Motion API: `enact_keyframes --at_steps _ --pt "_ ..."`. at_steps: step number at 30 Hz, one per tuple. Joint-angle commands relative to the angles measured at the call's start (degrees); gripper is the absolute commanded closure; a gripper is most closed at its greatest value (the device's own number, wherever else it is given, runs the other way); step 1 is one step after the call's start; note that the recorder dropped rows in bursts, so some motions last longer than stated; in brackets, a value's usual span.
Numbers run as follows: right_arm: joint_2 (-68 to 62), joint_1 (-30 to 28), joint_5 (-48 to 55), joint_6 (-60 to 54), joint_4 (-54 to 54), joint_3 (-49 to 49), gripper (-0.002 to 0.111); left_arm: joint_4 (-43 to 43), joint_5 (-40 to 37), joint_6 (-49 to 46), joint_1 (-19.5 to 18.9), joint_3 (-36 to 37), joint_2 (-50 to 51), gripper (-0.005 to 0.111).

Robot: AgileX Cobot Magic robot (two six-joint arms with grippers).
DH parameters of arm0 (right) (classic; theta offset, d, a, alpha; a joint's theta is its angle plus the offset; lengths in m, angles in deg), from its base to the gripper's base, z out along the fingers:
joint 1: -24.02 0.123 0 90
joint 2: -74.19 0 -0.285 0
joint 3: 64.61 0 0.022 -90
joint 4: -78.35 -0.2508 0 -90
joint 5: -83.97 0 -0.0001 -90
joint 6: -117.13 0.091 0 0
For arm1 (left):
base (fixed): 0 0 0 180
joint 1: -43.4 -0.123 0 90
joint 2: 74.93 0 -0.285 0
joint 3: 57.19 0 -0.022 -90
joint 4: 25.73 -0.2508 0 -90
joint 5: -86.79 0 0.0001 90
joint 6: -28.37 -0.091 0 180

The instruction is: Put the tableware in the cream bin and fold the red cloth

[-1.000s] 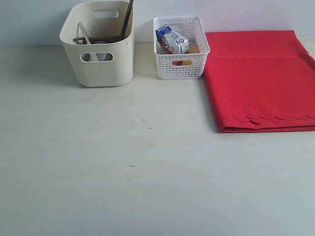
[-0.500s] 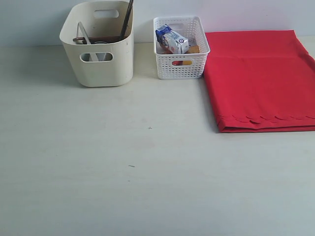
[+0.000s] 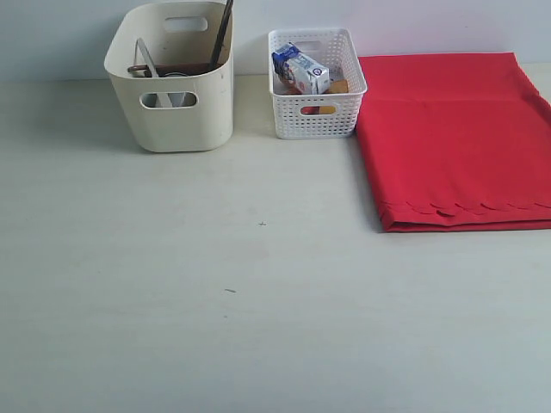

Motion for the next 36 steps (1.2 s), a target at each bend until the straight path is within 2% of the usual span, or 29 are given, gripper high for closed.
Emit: enact_keyframes --at_steps 1,6,36 --pt "0.4 -0.1 -0.1 -0.1 0.3 -0.3 0.108 3.0 -4.1 -3.5 -0.1 0.2 -0.4 0.104" --pt "0.4 -0.1 -0.1 -0.1 0.3 -0.3 0.108 4.4 -8.8 -5.0 -0.1 0.2 -0.4 0.104" --pt "0.4 -0.1 -0.1 -0.2 0.3 -0.3 0.108 5.6 -9.2 -7.0 -0.1 0.2 -0.4 0.104"
